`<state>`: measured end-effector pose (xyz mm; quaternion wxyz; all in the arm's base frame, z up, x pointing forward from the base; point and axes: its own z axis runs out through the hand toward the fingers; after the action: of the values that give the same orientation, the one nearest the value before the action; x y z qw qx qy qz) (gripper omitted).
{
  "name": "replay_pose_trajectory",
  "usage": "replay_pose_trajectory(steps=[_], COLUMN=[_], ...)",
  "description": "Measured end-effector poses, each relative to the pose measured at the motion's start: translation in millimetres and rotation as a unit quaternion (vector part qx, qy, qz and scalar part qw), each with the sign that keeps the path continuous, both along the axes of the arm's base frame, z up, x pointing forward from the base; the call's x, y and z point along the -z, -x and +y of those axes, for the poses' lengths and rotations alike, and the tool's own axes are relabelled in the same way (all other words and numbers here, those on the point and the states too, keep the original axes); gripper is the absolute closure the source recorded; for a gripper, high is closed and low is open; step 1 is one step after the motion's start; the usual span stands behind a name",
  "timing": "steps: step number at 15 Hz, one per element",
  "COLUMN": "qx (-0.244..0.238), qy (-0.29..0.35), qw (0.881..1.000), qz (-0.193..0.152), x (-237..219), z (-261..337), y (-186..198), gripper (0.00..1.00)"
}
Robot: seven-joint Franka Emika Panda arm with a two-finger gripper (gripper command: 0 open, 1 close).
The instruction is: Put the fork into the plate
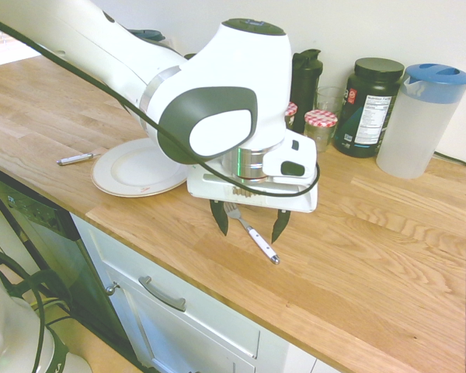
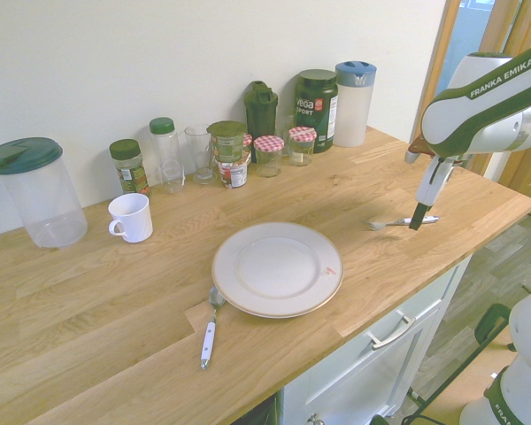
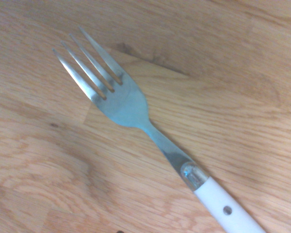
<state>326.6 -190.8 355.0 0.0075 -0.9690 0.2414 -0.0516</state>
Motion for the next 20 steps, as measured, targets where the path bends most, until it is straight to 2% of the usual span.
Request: replay_pose_trajectory(steps=[10, 11, 20], qx=[-0.018, -0.019, -0.019], qy=[-0.003, -0.004, -0.006], qw=[1.000, 1.000, 1.000], qz=[0.000, -0.001, -0.001], x=[17, 18, 23], z=[-18, -19, -19], y=[-19, -20, -24], gripper=[0.00, 1.00, 1.00])
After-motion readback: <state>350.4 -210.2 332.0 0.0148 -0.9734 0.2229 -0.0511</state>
